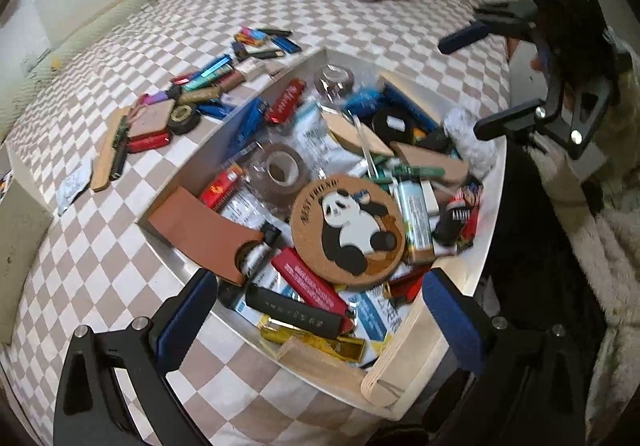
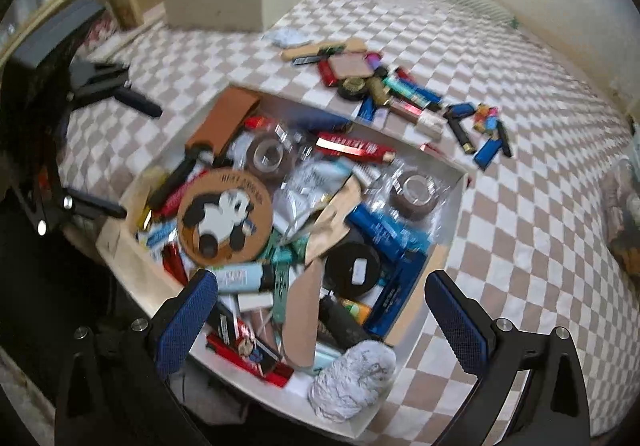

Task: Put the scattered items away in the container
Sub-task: 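Lift both open tools up and away from the box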

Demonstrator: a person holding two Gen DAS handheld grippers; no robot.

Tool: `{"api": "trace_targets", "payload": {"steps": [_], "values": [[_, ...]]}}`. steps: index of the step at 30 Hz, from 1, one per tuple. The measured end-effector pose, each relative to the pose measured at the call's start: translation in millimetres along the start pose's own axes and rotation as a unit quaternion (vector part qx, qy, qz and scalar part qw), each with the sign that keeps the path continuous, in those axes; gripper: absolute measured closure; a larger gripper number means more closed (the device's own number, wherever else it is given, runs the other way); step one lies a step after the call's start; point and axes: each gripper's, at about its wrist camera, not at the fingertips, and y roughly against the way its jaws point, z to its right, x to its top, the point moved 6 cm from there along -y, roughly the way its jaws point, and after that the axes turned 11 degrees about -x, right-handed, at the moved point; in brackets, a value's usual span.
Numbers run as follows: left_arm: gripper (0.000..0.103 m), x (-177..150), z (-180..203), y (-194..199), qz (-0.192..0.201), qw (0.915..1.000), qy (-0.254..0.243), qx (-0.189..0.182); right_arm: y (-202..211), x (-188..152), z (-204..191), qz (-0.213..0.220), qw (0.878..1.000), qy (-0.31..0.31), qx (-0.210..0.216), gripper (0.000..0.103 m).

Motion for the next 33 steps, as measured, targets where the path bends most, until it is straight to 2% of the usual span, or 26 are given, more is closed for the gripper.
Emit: {"api": "trace_targets", "payload": {"steps": [5,8,13,20,24,29,33], "values": [[0.000,16,-8,21,0.052,0.9970,0.053,0.021,16,15,15,0.045,0.997,-0.055,-0.012,0.000],[0.000,27,-11,35,0.084,0.9922,0.084,0.034,24,22,25,0.067,0.994,-0.088,-0.014,0.000],[0.000,38,-11,56,0.127,0.9844,0.109,0.054,30,29,42,0.090,0.985,-0.143,-0.016,0.000],[0.000,44,-5,73,0.166,0.9742,0.137,0.068,32,28,50,0.109,0.980,-0.165,-0.038,0.000],[0.000,43,-2,77,0.186,0.9652,0.172,0.062,36,25,48,0.113,0.977,-0.174,-0.039,0.000],[0.000,41,4,87,0.212,0.9547,0.192,0.083,49,22,43,0.132,0.974,-0.177,-0.043,0.000],[0.000,37,8,91,0.228,0.9464,0.213,0.084,61,17,40,0.147,0.972,-0.178,-0.048,0.000]]}}
